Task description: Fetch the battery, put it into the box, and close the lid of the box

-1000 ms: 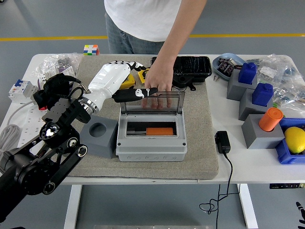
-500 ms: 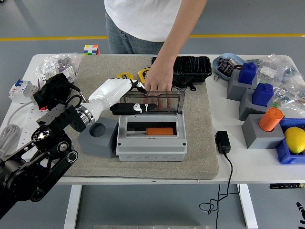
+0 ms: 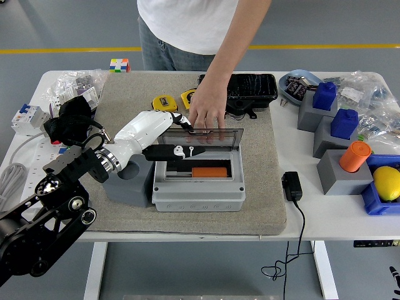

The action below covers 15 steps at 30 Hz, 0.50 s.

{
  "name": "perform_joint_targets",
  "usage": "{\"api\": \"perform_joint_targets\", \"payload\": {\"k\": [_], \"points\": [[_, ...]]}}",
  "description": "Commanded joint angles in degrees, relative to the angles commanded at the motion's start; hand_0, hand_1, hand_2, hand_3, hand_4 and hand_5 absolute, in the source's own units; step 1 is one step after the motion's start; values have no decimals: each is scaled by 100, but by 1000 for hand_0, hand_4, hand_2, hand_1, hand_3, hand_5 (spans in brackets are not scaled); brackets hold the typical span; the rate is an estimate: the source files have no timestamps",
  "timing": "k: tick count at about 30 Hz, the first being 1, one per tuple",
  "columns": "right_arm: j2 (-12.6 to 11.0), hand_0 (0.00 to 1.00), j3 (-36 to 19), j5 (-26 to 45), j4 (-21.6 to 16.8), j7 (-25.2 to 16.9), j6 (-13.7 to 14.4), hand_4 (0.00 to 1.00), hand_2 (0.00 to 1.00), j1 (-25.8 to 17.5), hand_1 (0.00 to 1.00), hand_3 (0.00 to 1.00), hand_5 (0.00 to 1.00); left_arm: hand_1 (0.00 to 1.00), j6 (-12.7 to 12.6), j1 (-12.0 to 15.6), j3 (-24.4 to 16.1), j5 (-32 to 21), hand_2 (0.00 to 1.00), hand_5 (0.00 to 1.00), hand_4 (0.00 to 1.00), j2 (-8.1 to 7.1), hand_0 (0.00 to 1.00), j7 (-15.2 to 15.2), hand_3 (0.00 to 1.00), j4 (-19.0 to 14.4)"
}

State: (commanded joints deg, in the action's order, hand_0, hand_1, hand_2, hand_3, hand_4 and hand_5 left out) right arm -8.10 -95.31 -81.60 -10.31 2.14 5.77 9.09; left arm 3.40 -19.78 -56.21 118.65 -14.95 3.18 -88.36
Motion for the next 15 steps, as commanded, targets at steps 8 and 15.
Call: {"api": "perform_joint_targets", "payload": {"k": [8, 15], "points": [[-5, 827, -20, -5, 0, 2, 1, 998, 779, 9, 796, 817, 982, 710, -18, 61, 79, -53, 665, 998, 998, -91, 712, 1, 624, -41], [-6, 827, -11, 23, 0, 3, 2, 998, 779, 5, 796, 818, 982, 710, -59, 150, 102, -69, 665, 998, 998, -176, 710, -14, 623, -65]]}}
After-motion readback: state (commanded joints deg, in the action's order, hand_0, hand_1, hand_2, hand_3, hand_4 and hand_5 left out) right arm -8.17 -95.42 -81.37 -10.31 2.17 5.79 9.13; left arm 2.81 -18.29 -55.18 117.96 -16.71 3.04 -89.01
